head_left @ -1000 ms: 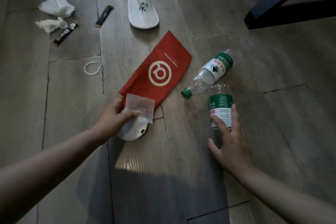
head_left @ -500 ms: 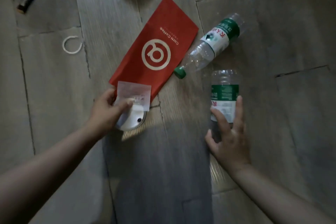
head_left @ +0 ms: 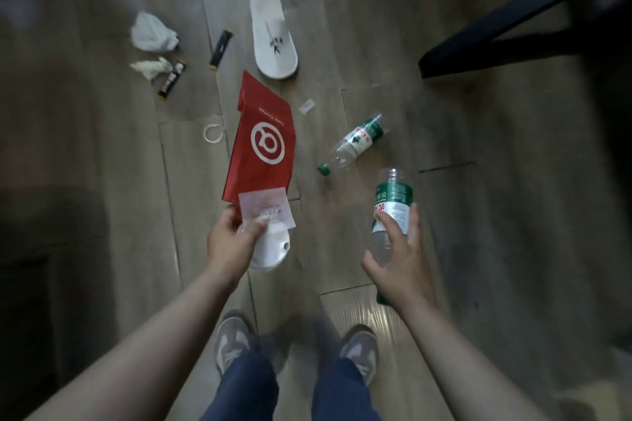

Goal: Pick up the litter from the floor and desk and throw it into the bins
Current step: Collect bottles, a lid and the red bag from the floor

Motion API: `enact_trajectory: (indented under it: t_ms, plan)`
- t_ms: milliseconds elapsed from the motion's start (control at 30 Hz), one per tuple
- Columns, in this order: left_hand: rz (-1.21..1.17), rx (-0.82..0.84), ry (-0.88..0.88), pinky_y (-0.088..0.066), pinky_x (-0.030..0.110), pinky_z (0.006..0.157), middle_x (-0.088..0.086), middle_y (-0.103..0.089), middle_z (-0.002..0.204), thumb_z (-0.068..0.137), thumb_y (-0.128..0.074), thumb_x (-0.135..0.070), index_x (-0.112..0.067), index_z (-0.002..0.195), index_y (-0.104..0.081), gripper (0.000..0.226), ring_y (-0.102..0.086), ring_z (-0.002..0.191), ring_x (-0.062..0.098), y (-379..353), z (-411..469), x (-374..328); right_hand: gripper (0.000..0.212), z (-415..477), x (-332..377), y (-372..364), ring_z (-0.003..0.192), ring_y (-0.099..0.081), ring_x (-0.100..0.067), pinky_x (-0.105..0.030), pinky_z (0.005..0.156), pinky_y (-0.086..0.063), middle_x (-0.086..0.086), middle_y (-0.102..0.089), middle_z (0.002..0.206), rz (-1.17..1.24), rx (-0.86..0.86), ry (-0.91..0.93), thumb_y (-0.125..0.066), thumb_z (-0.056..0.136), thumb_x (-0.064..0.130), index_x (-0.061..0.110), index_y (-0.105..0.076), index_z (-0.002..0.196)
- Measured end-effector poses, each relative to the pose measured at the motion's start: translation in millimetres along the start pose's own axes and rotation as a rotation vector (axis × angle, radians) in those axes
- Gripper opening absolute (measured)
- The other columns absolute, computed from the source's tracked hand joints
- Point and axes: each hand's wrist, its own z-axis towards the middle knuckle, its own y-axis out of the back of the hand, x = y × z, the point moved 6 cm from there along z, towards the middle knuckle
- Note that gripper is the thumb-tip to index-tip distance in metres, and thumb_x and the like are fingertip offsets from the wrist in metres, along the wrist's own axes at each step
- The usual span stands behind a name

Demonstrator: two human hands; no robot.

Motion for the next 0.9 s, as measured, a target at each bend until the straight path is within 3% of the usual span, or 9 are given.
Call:
enact_trajectory:
  t_ms: [67, 167, 300, 433, 600, 667, 733, 833, 900]
  plan:
    - [-0.020, 0.001, 0.005, -0.055, 0.043, 0.087, 0.002, -0.070, 0.106, 0.073, -0.074, -0.027, -0.016, 0.112, -0.062, 0.042, -0.068, 0.095, 0.023, 16, -47, -39, 0.068, -33, 32, 45, 0.139, -0.031, -0.024, -0.020, 0.087, -0.034, 0.002, 0.007, 0.161, 0.034, 0.009, -0.031, -0.067, 0.080, 0.027, 0.040, -0.039, 0.141]
    - [-0.065, 0.021, -0.022, -0.054, 0.043, 0.087, 0.005, -0.069, 0.108, 0.081, -0.072, -0.017, -0.011, 0.116, -0.060, 0.037, -0.067, 0.097, 0.024, 36, -117, -103, 0.067, -81, 81, 111, 0.138, -0.031, -0.022, -0.020, 0.088, -0.036, 0.006, 0.009, 0.160, 0.119, 0.029, -0.019, -0.066, 0.081, 0.027, 0.043, -0.038, 0.140]
    - [-0.113, 0.029, -0.084, -0.055, 0.040, 0.085, 0.004, -0.070, 0.108, 0.071, -0.070, -0.028, -0.013, 0.116, -0.060, 0.049, -0.068, 0.096, 0.022, 61, -211, -193, 0.068, -136, 138, 207, 0.140, -0.029, -0.018, -0.019, 0.089, -0.035, 0.008, 0.011, 0.160, 0.241, -0.027, 0.018, -0.067, 0.082, 0.024, 0.042, -0.038, 0.140]
    - [-0.143, 0.023, -0.231, -0.054, 0.031, 0.080, -0.002, -0.070, 0.104, 0.081, -0.071, -0.009, -0.023, 0.105, -0.061, 0.029, -0.068, 0.093, 0.015, 85, -294, -283, 0.068, -183, 187, 311, 0.142, -0.028, -0.018, -0.021, 0.097, -0.037, 0.007, 0.006, 0.161, 0.303, -0.127, 0.082, -0.071, 0.079, 0.024, 0.042, -0.042, 0.138]
    - [-0.184, 0.071, -0.423, -0.054, 0.015, 0.068, -0.006, -0.073, 0.090, 0.077, -0.073, -0.006, -0.024, 0.097, -0.063, 0.029, -0.069, 0.081, 0.004, 100, -385, -388, 0.071, -234, 253, 439, 0.138, -0.027, -0.005, -0.023, 0.094, -0.043, 0.002, -0.001, 0.161, 0.399, -0.340, 0.212, -0.074, 0.075, 0.019, 0.045, -0.045, 0.134]
    - [-0.206, 0.092, -0.507, -0.053, 0.017, 0.069, -0.006, -0.074, 0.089, 0.073, -0.075, -0.011, -0.024, 0.096, -0.064, 0.028, -0.069, 0.082, 0.005, 105, -416, -424, 0.070, -255, 277, 480, 0.135, -0.024, 0.002, -0.029, 0.100, -0.045, 0.004, -0.001, 0.161, 0.442, -0.395, 0.277, -0.073, 0.076, 0.018, 0.047, -0.044, 0.133]
    - [-0.206, 0.116, -0.593, -0.052, 0.024, 0.075, -0.011, -0.073, 0.091, 0.074, -0.076, -0.014, -0.024, 0.096, -0.064, 0.028, -0.068, 0.085, 0.005, 111, -446, -461, 0.071, -277, 298, 515, 0.138, -0.027, -0.004, -0.031, 0.104, -0.044, 0.010, 0.001, 0.160, 0.470, -0.433, 0.319, -0.073, 0.077, 0.018, 0.053, -0.042, 0.131]
    - [-0.217, 0.171, -0.711, -0.054, 0.030, 0.078, -0.009, -0.073, 0.096, 0.081, -0.073, -0.011, -0.022, 0.102, -0.065, 0.024, -0.069, 0.089, 0.010, 122, -480, -503, 0.072, -309, 322, 555, 0.134, -0.036, -0.005, -0.024, 0.098, -0.046, 0.021, 0.003, 0.157, 0.537, -0.447, 0.346, -0.073, 0.080, 0.020, 0.063, -0.038, 0.126]
    - [-0.211, 0.243, -0.793, -0.056, 0.029, 0.074, -0.003, -0.073, 0.098, 0.076, -0.077, -0.026, -0.021, 0.103, -0.065, 0.030, -0.070, 0.090, 0.014, 131, -502, -531, 0.071, -335, 336, 576, 0.125, -0.041, 0.007, -0.009, 0.088, -0.045, 0.026, 0.003, 0.155, 0.607, -0.486, 0.359, -0.073, 0.081, 0.018, 0.060, -0.040, 0.128]
